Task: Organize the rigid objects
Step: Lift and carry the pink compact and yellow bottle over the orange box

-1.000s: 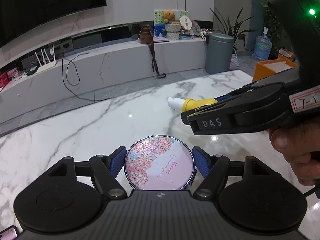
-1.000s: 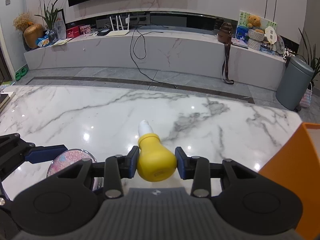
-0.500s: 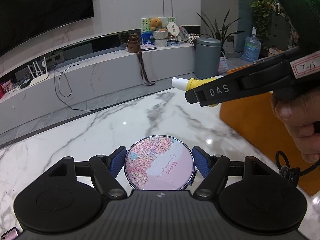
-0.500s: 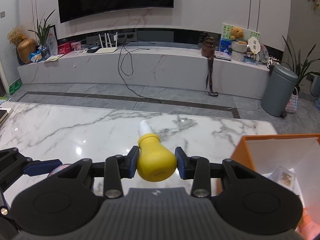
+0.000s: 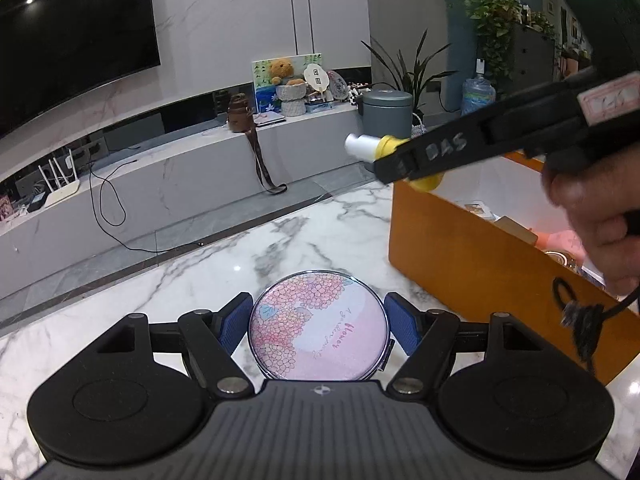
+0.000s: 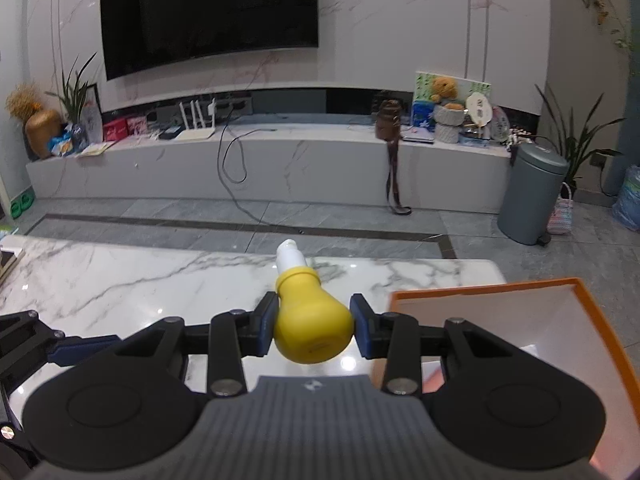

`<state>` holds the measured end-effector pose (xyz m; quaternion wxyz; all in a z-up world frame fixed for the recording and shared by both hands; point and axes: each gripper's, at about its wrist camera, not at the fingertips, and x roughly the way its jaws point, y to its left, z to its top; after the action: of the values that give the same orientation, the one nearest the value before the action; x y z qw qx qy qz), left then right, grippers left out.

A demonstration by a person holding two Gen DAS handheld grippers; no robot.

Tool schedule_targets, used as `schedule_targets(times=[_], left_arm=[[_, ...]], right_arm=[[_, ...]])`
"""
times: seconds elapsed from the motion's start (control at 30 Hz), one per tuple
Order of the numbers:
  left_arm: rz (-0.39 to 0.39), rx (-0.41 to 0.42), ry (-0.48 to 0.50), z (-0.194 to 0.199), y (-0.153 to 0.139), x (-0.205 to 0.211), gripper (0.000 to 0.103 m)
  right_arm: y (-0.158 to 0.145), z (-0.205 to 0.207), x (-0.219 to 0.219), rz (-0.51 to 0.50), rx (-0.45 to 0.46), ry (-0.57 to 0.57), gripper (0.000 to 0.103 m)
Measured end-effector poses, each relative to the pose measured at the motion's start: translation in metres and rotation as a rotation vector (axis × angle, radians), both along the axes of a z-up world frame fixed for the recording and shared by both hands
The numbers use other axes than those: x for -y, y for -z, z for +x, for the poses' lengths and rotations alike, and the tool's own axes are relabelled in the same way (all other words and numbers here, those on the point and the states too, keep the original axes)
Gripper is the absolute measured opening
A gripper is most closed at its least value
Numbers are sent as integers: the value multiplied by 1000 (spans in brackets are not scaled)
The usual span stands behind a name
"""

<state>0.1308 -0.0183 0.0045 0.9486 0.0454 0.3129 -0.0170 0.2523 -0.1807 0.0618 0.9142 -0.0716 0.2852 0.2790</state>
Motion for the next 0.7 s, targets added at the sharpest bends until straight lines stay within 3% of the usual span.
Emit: schedule_targets(times=[0.37,0.7], left_arm=[[-23,67,-3,-2,-35,37,83],[-17,92,58,8,-51,88,83]], right_arm=[[-16,-8,61,35,24,64,39],[-28,-12,114,68,39,125,39]])
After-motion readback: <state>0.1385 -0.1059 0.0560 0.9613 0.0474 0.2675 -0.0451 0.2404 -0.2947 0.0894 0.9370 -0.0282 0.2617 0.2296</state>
